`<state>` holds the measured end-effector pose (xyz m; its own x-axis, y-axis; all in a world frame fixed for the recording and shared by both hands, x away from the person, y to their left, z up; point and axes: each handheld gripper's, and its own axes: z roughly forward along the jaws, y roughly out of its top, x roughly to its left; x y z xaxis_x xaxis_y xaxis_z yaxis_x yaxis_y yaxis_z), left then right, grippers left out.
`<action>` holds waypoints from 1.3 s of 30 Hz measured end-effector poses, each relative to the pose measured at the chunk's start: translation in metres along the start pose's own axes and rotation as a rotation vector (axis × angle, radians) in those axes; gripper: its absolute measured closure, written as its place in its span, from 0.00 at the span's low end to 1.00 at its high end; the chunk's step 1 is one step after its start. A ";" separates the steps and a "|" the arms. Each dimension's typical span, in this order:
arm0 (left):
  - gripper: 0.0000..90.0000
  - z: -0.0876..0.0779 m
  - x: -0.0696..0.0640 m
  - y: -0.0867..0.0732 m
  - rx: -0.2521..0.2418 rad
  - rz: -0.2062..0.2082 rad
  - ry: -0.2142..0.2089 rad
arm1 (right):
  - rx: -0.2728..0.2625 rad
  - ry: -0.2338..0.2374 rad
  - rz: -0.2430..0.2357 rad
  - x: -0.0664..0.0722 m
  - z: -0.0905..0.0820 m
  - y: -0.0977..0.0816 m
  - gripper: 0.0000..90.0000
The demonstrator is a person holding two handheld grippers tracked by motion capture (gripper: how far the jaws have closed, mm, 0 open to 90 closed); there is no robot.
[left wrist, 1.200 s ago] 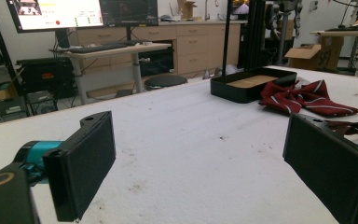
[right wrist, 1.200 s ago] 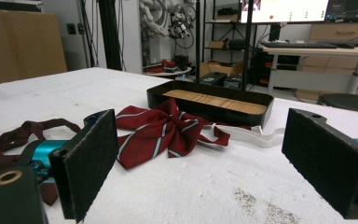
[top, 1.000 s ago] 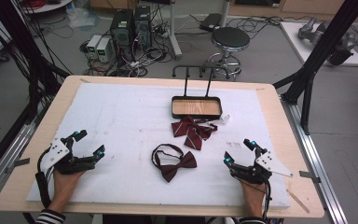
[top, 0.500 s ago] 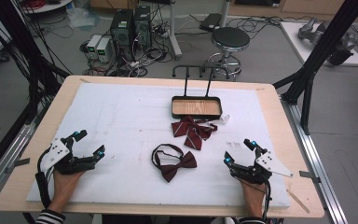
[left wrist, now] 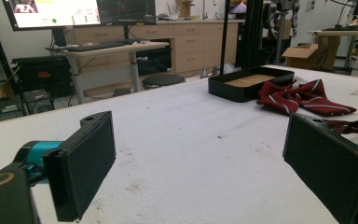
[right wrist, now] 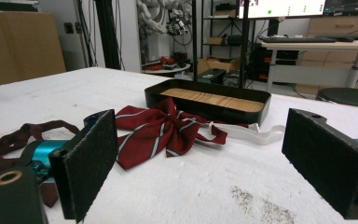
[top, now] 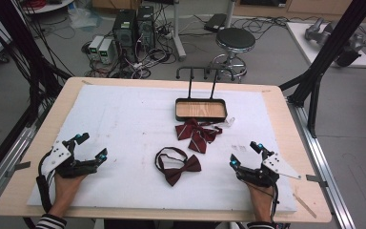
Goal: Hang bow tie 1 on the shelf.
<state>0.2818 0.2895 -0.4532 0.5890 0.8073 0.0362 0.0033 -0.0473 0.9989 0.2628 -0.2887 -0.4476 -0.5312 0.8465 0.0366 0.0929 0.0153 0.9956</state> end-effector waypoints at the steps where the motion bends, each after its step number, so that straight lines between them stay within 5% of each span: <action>1: 0.11 0.000 0.000 0.000 0.000 0.001 0.000 | 0.000 0.003 -0.007 0.000 0.000 0.002 0.11; 15: 0.11 0.000 0.000 0.000 0.001 0.001 0.001 | 0.076 0.044 -0.031 0.003 0.014 0.036 0.11; 25: 0.11 0.000 0.000 0.000 0.000 -0.002 -0.001 | 0.157 0.095 -0.073 0.009 0.040 0.063 0.11; 39: 0.11 0.000 0.000 0.000 -0.001 -0.002 -0.003 | 0.291 0.130 -0.099 0.012 0.079 0.075 0.11</action>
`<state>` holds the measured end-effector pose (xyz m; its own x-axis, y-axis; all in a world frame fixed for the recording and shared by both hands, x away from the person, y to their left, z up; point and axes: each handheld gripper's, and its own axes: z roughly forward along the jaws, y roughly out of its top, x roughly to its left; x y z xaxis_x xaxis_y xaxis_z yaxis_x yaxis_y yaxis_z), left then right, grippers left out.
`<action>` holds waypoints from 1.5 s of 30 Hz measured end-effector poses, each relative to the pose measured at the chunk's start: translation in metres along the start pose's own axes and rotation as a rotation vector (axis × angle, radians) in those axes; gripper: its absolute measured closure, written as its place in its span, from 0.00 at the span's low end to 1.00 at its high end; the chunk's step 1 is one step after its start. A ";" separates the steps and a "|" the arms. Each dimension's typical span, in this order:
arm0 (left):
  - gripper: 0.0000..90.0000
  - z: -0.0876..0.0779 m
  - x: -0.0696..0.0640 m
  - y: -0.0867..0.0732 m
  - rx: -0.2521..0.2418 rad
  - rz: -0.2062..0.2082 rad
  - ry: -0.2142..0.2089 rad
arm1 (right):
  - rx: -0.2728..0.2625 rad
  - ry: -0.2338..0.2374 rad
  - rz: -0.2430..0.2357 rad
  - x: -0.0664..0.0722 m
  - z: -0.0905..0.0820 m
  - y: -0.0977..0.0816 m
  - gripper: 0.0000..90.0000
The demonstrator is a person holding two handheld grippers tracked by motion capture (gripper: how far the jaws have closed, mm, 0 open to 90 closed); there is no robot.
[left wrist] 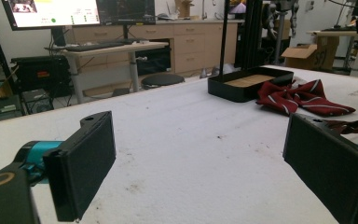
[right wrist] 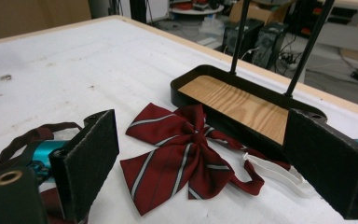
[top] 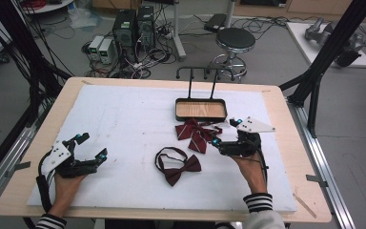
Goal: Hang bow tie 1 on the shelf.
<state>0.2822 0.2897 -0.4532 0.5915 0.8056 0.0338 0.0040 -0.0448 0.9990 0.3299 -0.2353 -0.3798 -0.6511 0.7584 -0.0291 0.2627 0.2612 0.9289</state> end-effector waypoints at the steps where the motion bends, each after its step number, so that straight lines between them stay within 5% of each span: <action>1: 0.11 0.000 0.000 0.000 0.000 0.000 0.000 | 0.008 0.004 0.001 0.000 0.002 0.001 0.11; 12: 0.11 0.000 0.000 0.000 0.000 0.003 0.000 | 0.090 0.032 -0.015 -0.002 0.030 0.013 0.11; 27: 0.11 0.000 0.000 0.000 0.001 0.002 -0.002 | 0.154 0.060 -0.059 -0.002 0.044 0.032 0.11; 45: 0.11 0.000 0.000 0.000 0.001 0.002 0.000 | 0.234 0.064 -0.027 -0.017 0.059 0.044 0.11</action>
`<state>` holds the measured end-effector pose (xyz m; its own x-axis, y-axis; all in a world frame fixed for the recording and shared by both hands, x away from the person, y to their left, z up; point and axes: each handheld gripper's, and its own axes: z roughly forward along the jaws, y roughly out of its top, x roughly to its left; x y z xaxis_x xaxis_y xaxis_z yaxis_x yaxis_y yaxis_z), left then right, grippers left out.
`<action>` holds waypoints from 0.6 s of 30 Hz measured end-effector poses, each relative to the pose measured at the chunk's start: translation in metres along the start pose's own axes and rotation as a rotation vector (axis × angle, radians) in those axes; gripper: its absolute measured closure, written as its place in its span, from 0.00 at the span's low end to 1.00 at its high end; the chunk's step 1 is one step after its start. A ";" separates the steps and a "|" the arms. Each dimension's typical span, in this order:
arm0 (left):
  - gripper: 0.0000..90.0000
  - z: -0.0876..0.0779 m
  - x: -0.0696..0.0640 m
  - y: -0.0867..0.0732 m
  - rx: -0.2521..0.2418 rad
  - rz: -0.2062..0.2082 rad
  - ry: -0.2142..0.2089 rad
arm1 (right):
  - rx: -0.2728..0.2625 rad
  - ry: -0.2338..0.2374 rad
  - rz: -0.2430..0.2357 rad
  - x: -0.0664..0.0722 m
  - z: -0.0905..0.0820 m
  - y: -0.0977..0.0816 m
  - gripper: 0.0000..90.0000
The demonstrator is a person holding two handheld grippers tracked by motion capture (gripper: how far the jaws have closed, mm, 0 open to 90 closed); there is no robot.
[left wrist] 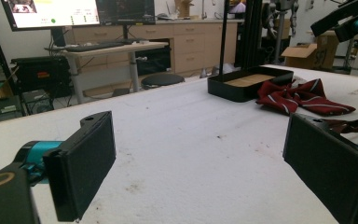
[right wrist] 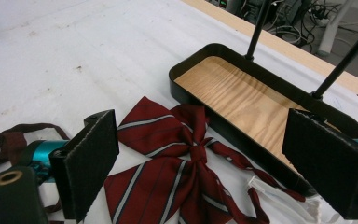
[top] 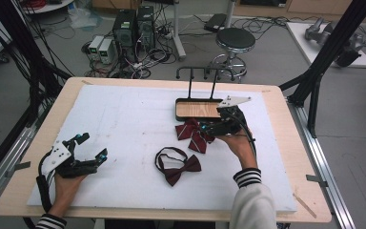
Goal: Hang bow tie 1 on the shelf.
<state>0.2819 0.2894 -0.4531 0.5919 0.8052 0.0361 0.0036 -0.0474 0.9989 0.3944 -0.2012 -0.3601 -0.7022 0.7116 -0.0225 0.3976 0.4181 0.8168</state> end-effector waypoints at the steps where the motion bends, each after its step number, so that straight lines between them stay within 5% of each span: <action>1: 0.11 0.000 0.000 0.000 0.000 0.000 0.000 | 0.006 -0.002 -0.003 -0.001 0.001 0.001 0.11; 18: 0.11 0.000 0.000 0.000 0.002 0.003 -0.002 | 0.132 -0.015 -0.022 -0.007 0.023 0.014 0.12</action>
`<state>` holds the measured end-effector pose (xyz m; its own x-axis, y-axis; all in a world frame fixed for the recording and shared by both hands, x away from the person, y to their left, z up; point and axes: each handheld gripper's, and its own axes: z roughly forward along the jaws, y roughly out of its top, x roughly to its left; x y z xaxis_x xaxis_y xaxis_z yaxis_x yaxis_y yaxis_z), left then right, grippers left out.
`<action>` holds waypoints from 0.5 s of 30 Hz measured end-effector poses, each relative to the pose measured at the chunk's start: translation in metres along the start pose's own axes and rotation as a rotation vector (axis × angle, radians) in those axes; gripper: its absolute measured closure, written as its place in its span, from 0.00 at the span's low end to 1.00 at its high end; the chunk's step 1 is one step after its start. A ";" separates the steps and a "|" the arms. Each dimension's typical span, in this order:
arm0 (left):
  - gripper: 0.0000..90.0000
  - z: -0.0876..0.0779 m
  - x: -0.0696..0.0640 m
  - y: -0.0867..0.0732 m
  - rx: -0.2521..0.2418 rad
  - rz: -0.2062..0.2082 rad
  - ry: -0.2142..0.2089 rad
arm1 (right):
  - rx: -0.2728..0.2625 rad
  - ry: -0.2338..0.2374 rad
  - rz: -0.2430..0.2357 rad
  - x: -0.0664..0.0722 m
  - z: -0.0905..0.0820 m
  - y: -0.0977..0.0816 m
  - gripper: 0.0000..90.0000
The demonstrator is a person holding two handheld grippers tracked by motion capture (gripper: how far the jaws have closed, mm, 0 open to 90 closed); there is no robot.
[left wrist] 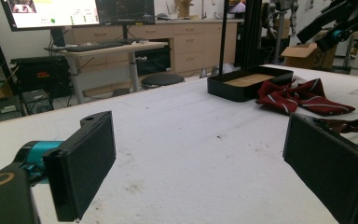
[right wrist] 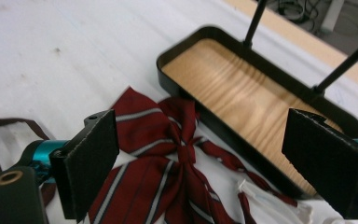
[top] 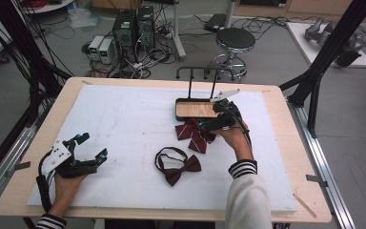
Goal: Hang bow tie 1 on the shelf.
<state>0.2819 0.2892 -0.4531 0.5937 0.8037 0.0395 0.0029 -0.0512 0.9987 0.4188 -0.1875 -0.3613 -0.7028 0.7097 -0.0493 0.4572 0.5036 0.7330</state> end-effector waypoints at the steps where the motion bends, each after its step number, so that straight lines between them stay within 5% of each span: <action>1: 0.11 0.000 0.000 0.000 0.000 0.003 0.000 | 0.017 0.012 0.007 0.000 0.002 0.000 0.16; 15: 0.11 0.000 0.000 0.000 -0.001 0.000 -0.001 | 0.123 0.023 -0.031 0.004 0.028 -0.002 0.22</action>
<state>0.2818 0.2893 -0.4531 0.5947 0.8030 0.0398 0.0016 -0.0507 0.9987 0.4304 -0.1713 -0.3820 -0.7294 0.6820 -0.0543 0.4973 0.5831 0.6424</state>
